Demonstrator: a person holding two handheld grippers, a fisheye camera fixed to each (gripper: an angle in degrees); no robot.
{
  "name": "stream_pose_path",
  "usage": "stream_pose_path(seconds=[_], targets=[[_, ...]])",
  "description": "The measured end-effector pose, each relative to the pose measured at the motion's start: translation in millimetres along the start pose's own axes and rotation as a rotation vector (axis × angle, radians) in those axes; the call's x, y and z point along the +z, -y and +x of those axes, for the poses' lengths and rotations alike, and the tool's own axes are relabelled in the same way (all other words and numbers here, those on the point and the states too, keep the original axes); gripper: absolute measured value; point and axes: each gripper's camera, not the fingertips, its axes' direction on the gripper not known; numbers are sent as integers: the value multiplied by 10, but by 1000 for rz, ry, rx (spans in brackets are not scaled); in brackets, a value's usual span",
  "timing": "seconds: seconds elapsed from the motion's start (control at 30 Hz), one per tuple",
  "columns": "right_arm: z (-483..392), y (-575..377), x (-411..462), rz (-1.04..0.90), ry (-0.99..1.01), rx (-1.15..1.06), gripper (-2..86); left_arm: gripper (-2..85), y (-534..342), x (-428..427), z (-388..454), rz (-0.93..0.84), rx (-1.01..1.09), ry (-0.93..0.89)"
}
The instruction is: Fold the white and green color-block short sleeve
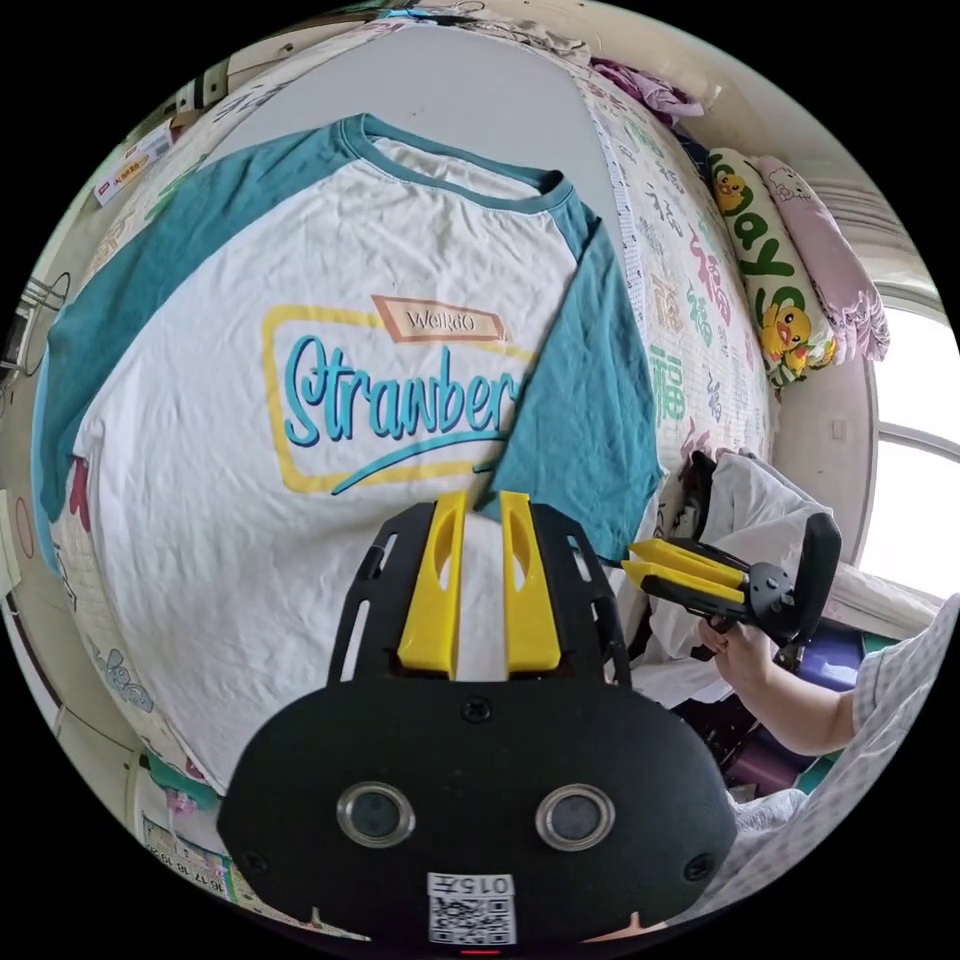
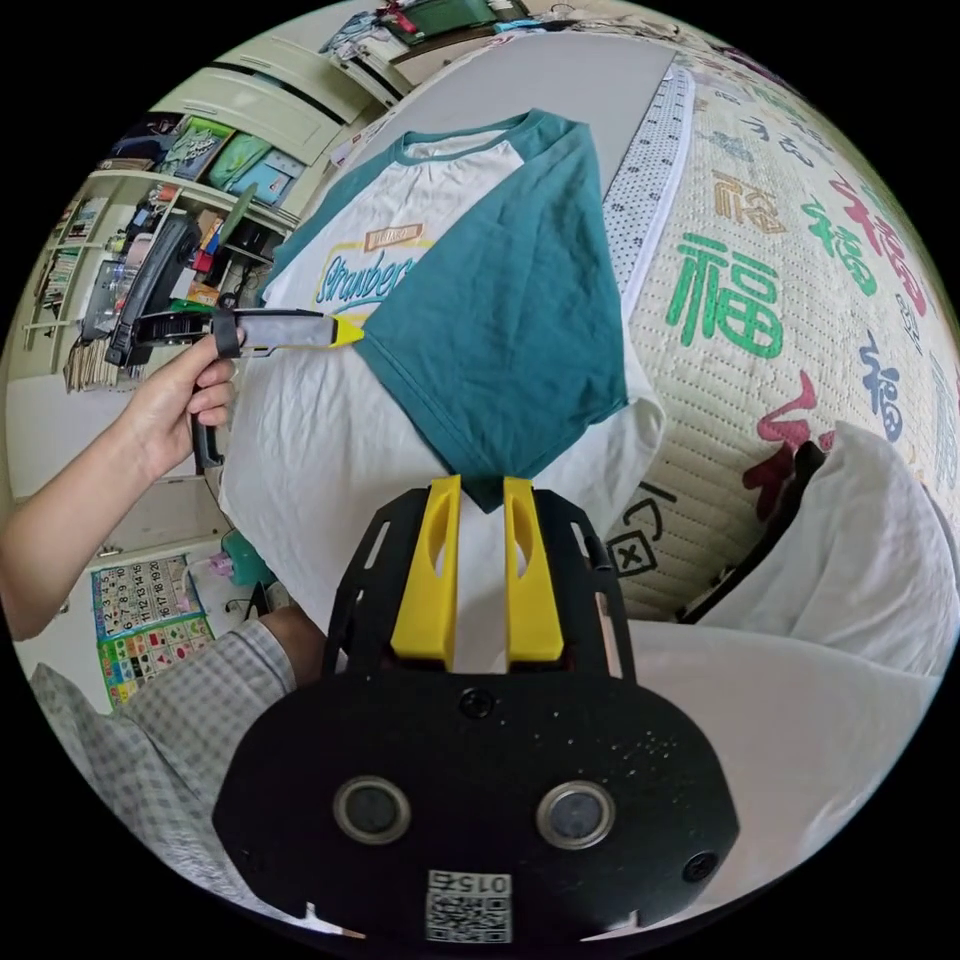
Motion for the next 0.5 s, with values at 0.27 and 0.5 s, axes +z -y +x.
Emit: stream_pose_path(seconds=[0.27,0.5], targets=[[-183,257,717,-48,-143,-79,52,4,87,370,-63,-27,96,41],[-370,484,1411,-18,-264,-68,50,-3,115,781,-141,-26,152,83]])
